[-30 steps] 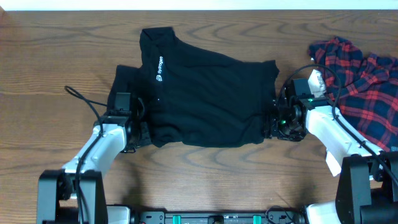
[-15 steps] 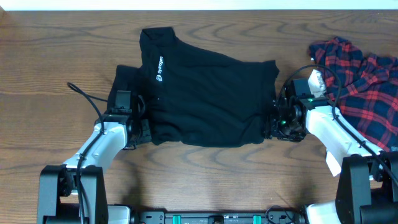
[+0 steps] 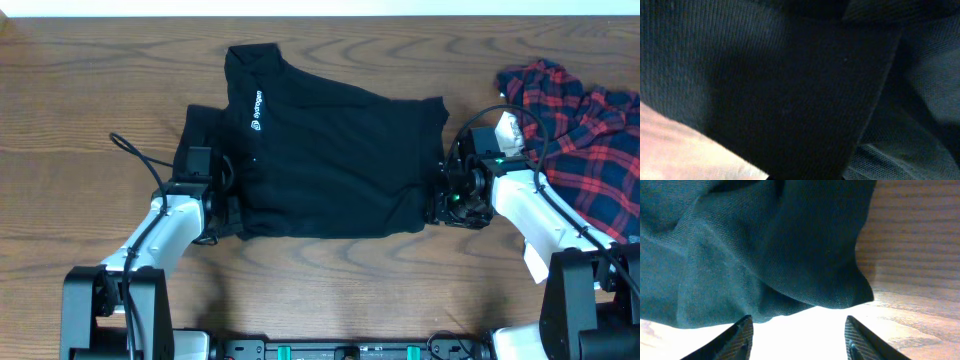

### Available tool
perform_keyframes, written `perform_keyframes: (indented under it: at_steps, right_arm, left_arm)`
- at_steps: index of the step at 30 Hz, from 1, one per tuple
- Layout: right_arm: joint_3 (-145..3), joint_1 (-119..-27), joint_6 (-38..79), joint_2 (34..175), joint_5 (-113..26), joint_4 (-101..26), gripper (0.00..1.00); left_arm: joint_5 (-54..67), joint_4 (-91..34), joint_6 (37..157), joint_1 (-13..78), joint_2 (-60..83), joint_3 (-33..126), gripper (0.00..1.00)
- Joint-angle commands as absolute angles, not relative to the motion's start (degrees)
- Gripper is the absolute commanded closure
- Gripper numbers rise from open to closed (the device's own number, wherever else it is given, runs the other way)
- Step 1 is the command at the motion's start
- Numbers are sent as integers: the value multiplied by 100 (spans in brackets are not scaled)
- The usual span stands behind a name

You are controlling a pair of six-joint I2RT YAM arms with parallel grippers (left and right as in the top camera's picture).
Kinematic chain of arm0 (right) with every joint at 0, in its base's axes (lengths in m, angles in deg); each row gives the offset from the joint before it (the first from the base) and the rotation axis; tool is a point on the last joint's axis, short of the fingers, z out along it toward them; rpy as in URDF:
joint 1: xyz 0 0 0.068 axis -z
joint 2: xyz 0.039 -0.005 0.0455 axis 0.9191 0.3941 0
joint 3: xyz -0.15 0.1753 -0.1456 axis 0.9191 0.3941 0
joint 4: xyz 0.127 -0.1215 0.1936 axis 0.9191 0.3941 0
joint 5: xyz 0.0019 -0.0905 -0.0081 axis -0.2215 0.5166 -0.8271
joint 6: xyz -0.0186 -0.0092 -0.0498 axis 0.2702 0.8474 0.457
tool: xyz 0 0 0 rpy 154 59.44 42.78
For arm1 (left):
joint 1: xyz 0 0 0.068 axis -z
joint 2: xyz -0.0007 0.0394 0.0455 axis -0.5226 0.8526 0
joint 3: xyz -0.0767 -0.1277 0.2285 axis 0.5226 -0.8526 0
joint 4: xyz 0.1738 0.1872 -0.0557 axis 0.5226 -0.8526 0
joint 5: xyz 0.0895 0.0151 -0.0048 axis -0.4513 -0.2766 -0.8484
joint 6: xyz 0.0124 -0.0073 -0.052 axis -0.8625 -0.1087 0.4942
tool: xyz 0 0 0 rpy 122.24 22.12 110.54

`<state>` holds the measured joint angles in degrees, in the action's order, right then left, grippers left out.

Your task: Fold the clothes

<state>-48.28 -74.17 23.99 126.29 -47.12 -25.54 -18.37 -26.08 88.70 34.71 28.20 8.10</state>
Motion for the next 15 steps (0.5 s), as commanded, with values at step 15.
perform_keyframes:
  at_steps: [15]
  right_arm:
    - [-4795,-7430,1732,12509,-4290,-2532,44]
  left_arm:
    - [-1971,-2930,8840,3447,1345,687,94]
